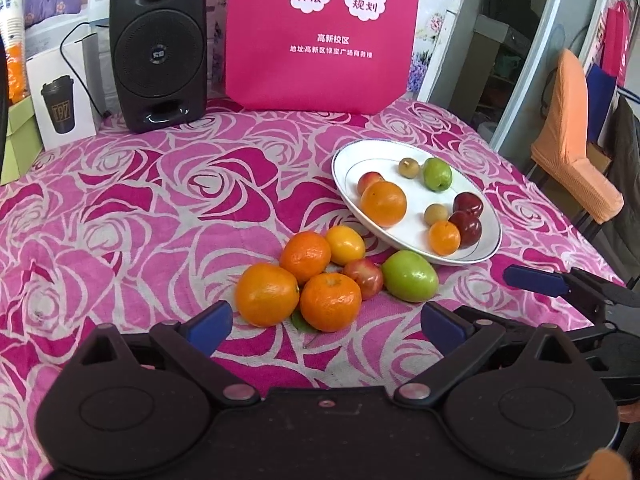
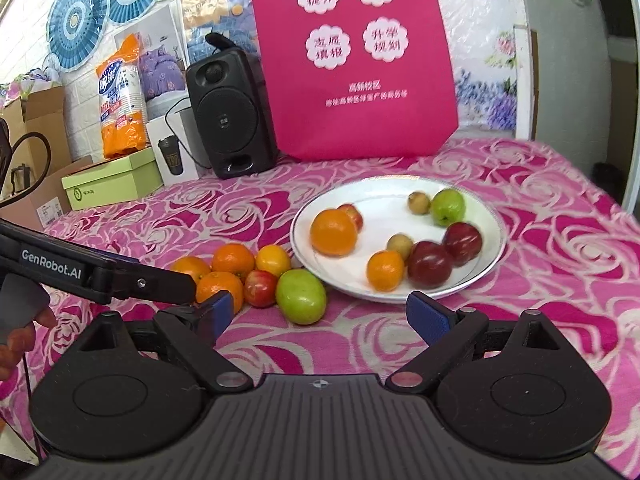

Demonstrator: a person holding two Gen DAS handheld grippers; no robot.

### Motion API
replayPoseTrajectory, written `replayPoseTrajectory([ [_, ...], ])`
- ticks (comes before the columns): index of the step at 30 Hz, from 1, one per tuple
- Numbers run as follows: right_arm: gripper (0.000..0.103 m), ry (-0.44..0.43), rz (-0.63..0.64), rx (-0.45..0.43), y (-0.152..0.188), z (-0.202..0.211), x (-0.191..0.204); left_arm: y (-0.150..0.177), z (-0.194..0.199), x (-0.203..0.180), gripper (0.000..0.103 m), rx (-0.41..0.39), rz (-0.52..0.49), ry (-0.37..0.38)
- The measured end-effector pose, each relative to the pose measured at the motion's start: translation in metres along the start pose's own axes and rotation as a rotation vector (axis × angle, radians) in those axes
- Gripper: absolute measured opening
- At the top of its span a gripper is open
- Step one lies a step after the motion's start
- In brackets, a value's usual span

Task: Organize fruits
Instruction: 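Grasp a large orange with the left tool while the right tool grasps a green apple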

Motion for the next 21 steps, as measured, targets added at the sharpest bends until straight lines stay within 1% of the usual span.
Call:
replayPoseTrajectory([
  [7, 0.103, -0.016, -0.021, 0.055, -0.004, -0.018, 0.001, -0.004, -0.014, 0.011, 0.103, 0.030, 0.008, 0.034],
  [9, 0.103, -0.020, -0.033, 0.075, -0.004, -0.024, -0.001, -0.005, -0.015, 0.014, 0.103, 0.021, 0.008, 0.023],
  [12, 0.103, -0.019, -0.041, 0.099, -0.004, -0.031, -0.003, -0.009, -0.015, 0.022, 0.103, 0.014, 0.029, 0.030],
  [16, 0.103, -0.031, -0.042, 0.106, -0.008, -0.040, -0.002, -0.015, -0.020, 0.032, 0.103, 0.017, 0.052, 0.038],
  [21, 0.094, -0.038, -0.024, 0.121, -0.013, -0.050, 0.003, -0.020, -0.027, 0.042, 0.103, 0.031, 0.082, 0.070],
])
Point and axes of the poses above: each gripper's, at about its wrist camera, not at the fingertips, and z roughly against the way its jaws point, x to its left, y to its underside, the point moved 1 cm from there along -z, roughly the way its jaws point, and after that the axes turned 11 degrees about x, right-handed, at the moved point
